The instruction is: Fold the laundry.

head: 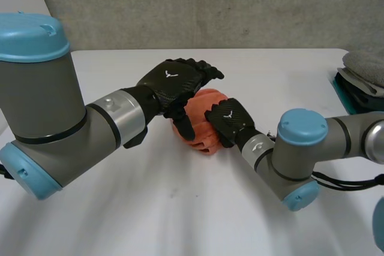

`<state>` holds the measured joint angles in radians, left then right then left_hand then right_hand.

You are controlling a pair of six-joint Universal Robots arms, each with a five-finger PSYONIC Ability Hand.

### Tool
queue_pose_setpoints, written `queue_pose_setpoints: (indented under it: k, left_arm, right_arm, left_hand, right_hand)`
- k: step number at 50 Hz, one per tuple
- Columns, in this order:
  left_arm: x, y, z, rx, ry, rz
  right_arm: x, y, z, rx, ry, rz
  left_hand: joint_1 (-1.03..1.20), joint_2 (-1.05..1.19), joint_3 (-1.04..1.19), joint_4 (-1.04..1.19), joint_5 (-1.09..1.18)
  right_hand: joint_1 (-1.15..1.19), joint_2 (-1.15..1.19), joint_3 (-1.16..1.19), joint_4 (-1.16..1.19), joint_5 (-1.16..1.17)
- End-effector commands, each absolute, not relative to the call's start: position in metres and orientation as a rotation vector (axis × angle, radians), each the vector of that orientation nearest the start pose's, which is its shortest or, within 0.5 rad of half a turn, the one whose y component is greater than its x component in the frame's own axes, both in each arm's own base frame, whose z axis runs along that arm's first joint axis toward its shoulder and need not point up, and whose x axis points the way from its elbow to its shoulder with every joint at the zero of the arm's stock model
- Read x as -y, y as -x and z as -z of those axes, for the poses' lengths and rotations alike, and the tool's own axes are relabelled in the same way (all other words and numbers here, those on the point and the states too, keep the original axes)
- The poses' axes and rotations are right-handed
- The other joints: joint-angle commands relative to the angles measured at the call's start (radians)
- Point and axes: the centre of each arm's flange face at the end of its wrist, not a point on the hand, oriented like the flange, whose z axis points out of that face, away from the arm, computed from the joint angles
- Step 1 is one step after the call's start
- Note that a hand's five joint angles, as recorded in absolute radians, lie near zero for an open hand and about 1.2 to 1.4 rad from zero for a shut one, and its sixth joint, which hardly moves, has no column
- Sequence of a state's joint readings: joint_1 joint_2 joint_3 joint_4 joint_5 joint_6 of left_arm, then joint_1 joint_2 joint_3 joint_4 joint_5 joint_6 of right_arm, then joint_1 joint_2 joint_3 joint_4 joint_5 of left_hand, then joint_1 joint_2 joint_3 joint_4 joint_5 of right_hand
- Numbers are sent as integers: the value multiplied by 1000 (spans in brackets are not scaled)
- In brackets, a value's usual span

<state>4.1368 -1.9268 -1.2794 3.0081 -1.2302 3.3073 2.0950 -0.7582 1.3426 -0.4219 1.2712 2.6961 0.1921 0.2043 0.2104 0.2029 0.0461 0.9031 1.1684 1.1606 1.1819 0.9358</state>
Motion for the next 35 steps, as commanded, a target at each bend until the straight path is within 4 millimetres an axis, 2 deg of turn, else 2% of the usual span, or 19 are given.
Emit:
queue_pose_setpoints:
  k: [1, 3, 4, 7, 11, 13, 15, 18, 19, 20, 23, 30, 35]
  left_arm:
    - [224, 331, -266, 1838, 998, -1591]
    - [224, 331, -266, 1840, 987, -1588]
    - [224, 331, -267, 1839, 983, -1588]
    - [226, 329, -268, 1844, 965, -1587]
    - [229, 327, -268, 1850, 950, -1589]
    - [229, 327, -269, 1849, 950, -1590]
    - [229, 327, -269, 1849, 950, -1590]
    - [229, 327, -269, 1849, 950, -1590]
    - [229, 327, -268, 1850, 950, -1589]
    - [230, 327, -268, 1851, 949, -1590]
    - [229, 327, -267, 1854, 950, -1586]
    - [229, 327, -266, 1856, 950, -1583]
    - [230, 326, -266, 1859, 949, -1583]
  right_arm:
    - [301, -338, -111, -1858, 1257, 1769]
    - [315, -321, -120, -1889, 1224, 1804]
    - [328, -302, -128, -1928, 1186, 1838]
    - [343, -275, -141, -1965, 1144, 1886]
    - [345, -259, -140, -1951, 1147, 1846]
    - [344, -258, -139, -1933, 1155, 1824]
    - [338, -260, -136, -1914, 1169, 1771]
    - [332, -261, -134, -1911, 1181, 1725]
    - [330, -262, -133, -1920, 1185, 1705]
    - [329, -262, -133, -1921, 1185, 1701]
    - [328, -262, -129, -1921, 1189, 1687]
    - [331, -259, -132, -1915, 1220, 1711]
    - [336, -242, -129, -1942, 1314, 1754]
  left_hand:
    - [16, 3, -3, 5, -13]
    - [16, 3, -3, 5, -13]
    - [16, 3, -3, 5, -13]
    - [16, 3, -3, 5, -13]
    - [16, 3, -3, 5, -13]
    - [16, 3, -3, 5, -13]
    - [16, 3, -3, 5, -13]
    - [16, 3, -3, 5, -13]
    - [18, 6, 0, 8, -10]
    - [18, 6, 0, 8, -10]
    - [18, 6, 0, 8, -10]
    - [18, 6, 0, 8, -10]
    - [18, 6, 0, 8, -10]
  right_hand:
    - [493, 228, 236, 214, 286]
    - [493, 228, 236, 214, 286]
    - [493, 228, 236, 214, 286]
    - [493, 228, 236, 214, 286]
    - [493, 228, 236, 214, 286]
    - [422, 156, 164, 143, 214]
    - [-43, -309, -301, -322, -250]
    - [-309, -575, -567, -588, -516]
    - [-560, -825, -818, -839, -767]
    - [-653, -918, -910, -932, -860]
    - [-729, -994, -986, -1007, -936]
    - [-729, -994, -986, -1007, -936]
    - [-729, -994, -986, -1007, -936]
